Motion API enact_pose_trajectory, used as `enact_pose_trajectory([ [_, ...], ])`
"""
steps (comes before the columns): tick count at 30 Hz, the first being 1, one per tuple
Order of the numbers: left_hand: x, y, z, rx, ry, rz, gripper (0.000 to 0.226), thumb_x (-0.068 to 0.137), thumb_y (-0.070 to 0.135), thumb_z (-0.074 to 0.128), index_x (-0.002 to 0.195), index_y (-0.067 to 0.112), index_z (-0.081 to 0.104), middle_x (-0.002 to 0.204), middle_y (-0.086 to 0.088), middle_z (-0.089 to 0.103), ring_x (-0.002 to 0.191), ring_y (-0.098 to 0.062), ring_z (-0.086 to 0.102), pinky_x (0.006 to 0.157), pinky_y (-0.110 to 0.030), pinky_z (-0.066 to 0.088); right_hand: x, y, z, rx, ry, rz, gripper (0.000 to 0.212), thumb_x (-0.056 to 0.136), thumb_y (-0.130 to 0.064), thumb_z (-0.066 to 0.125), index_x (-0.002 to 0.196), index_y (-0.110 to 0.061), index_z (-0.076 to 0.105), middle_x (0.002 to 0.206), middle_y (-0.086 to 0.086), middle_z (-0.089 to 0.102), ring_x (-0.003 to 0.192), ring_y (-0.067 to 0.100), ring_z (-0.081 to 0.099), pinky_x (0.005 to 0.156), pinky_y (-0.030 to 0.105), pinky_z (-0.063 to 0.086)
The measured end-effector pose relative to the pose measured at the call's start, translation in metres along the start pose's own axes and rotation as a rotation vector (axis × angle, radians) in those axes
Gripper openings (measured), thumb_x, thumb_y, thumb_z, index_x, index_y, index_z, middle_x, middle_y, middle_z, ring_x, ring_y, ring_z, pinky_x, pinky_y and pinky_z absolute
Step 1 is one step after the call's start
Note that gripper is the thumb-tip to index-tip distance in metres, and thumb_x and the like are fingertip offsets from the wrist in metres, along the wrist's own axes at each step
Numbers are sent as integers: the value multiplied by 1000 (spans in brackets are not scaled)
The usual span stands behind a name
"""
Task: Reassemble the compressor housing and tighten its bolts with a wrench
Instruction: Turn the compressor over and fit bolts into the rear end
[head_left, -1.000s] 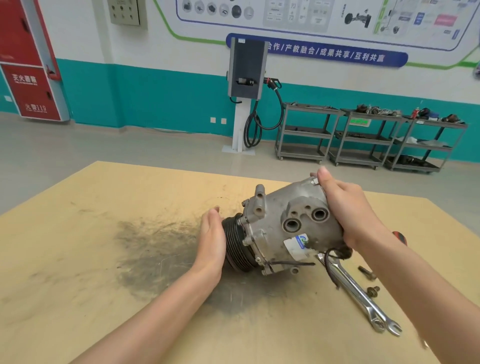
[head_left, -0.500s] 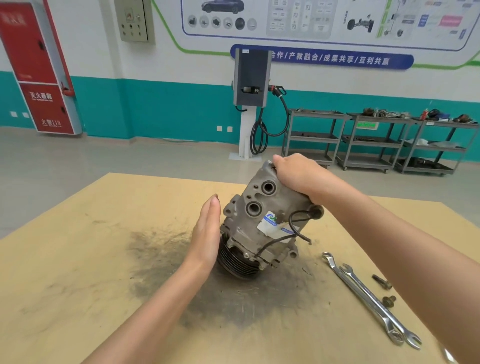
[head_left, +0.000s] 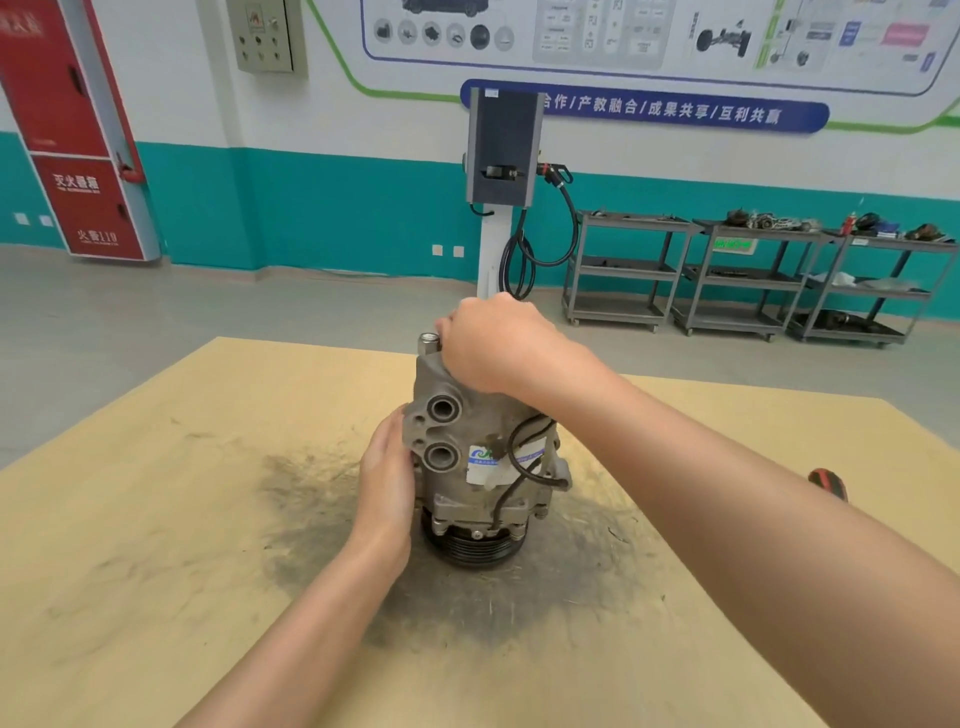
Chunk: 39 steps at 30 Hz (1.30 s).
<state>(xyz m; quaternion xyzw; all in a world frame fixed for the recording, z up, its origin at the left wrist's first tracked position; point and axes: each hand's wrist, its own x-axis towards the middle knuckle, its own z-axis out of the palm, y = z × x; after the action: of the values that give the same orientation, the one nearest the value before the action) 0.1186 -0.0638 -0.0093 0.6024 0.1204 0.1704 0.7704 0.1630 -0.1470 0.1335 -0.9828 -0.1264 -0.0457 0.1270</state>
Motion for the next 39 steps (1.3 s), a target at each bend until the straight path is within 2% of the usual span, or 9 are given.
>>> enact_pose_trajectory([
  [3,-2,-7,4,-42,-37,-10,39,106,28,39,141,18,51,143,-4,55,132,-23,50,113,-49,38,-4,12,-6,-48,-29,-54,44,100,-30,23,133,-19,49,130,14,49,115,39,47,93,56,44],
  [7,-5,-15,9,-117,-16,6,40,105,22,39,144,16,47,147,-7,50,137,-26,46,115,-51,35,-17,17,-9,-86,-15,-121,44,101,-35,24,131,-24,54,128,11,54,110,37,51,95,52,45],
  [12,-16,-19,11,-130,28,58,40,105,20,39,144,25,48,144,-1,54,133,-21,50,113,-48,38,-46,16,-12,-44,67,-125,36,102,-30,31,121,-23,60,92,8,49,82,33,43,89,50,48],
  [20,-49,-25,44,-137,-13,85,39,108,28,31,145,31,42,149,10,44,137,-10,42,116,-42,34,-77,51,-19,-37,153,-87,38,104,-32,28,117,-31,63,110,9,62,84,30,43,77,44,42],
  [24,-60,-30,65,-129,-66,82,40,108,27,32,147,29,40,151,10,42,138,-8,40,118,-41,32,-86,74,-21,-8,212,-87,38,104,-37,28,131,-36,54,116,8,65,101,34,54,90,48,45],
  [27,-63,-33,71,-131,-92,86,39,108,29,32,146,32,39,151,12,41,138,-6,40,118,-40,31,-95,97,-32,197,146,-144,47,102,-48,25,149,-46,20,128,5,62,117,29,54,99,38,40],
  [29,-63,-36,69,-130,-101,92,40,107,30,32,146,34,39,150,14,42,139,-7,39,118,-42,31,-102,118,-43,496,138,-166,48,101,-50,30,149,-45,22,145,-9,48,133,13,43,107,31,31],
  [32,-60,-39,67,-94,-121,120,42,106,35,32,147,35,37,152,12,40,140,-9,38,119,-43,30,-111,154,-50,830,207,-74,44,101,-46,35,144,-40,37,137,-8,55,124,4,50,109,35,36],
  [39,-63,-38,66,-35,-48,233,36,99,36,39,132,32,52,136,13,56,131,-6,49,113,-42,38,-125,175,15,957,169,-25,68,85,-71,22,147,-43,29,151,-12,38,137,5,36,114,36,29],
])
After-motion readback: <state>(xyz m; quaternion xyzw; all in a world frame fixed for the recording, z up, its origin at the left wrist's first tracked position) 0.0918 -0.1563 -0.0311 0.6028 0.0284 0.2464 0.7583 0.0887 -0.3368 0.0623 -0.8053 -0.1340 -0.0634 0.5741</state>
